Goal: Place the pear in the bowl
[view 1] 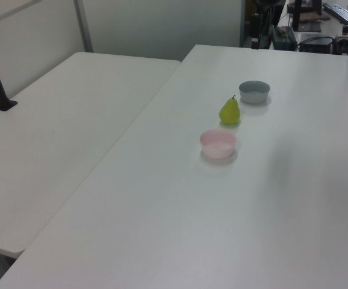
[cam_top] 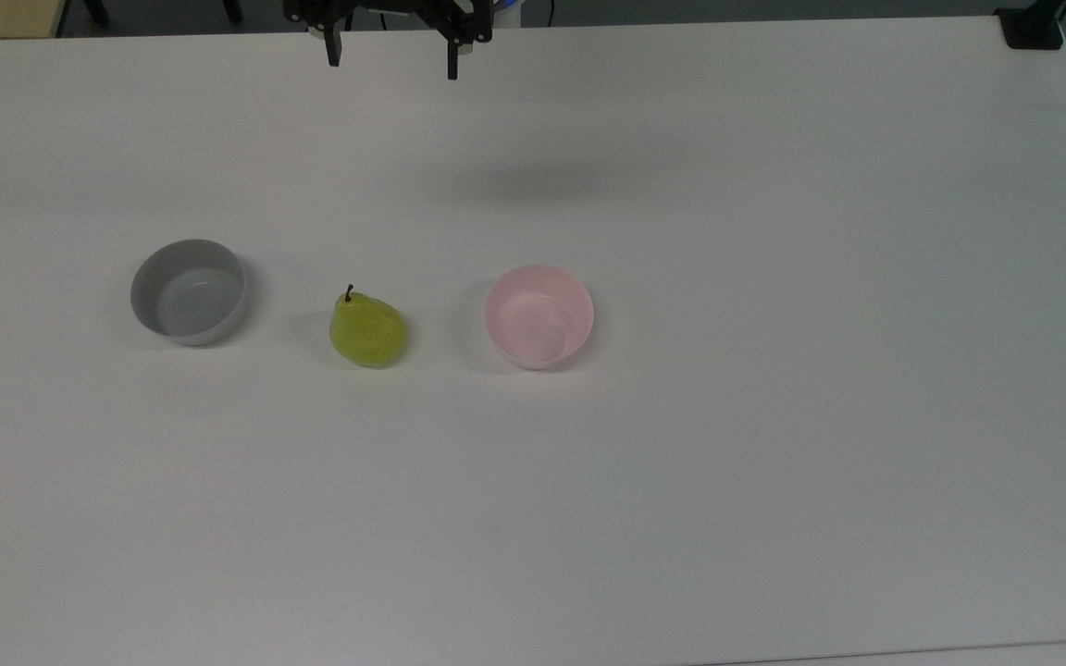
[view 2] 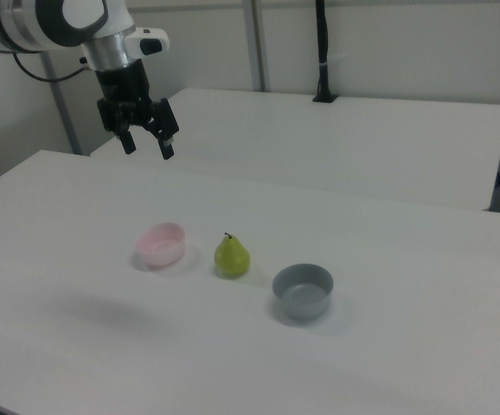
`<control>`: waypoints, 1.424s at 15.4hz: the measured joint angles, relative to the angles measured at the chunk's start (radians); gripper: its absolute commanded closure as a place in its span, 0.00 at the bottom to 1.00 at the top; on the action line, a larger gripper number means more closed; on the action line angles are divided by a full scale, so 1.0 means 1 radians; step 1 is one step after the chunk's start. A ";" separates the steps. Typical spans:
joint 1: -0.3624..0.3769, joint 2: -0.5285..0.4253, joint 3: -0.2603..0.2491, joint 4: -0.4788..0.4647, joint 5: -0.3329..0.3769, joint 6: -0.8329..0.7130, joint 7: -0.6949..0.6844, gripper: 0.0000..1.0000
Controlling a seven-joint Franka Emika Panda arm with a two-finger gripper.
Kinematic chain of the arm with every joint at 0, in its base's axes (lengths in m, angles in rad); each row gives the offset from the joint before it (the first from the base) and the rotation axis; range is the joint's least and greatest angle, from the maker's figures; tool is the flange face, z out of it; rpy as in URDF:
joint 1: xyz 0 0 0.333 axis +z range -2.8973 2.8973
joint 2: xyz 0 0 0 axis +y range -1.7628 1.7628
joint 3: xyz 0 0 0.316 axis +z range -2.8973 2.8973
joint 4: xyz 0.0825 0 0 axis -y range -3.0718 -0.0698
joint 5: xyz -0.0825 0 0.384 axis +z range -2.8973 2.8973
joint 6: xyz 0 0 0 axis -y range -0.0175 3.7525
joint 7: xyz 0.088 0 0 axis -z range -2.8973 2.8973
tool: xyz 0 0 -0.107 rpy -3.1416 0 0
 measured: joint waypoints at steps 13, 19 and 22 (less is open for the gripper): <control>-0.021 0.010 -0.003 -0.003 0.000 0.012 0.001 0.00; -0.059 0.095 -0.003 -0.008 0.000 0.133 -0.014 0.00; -0.078 0.142 -0.003 -0.019 0.000 0.181 -0.069 0.00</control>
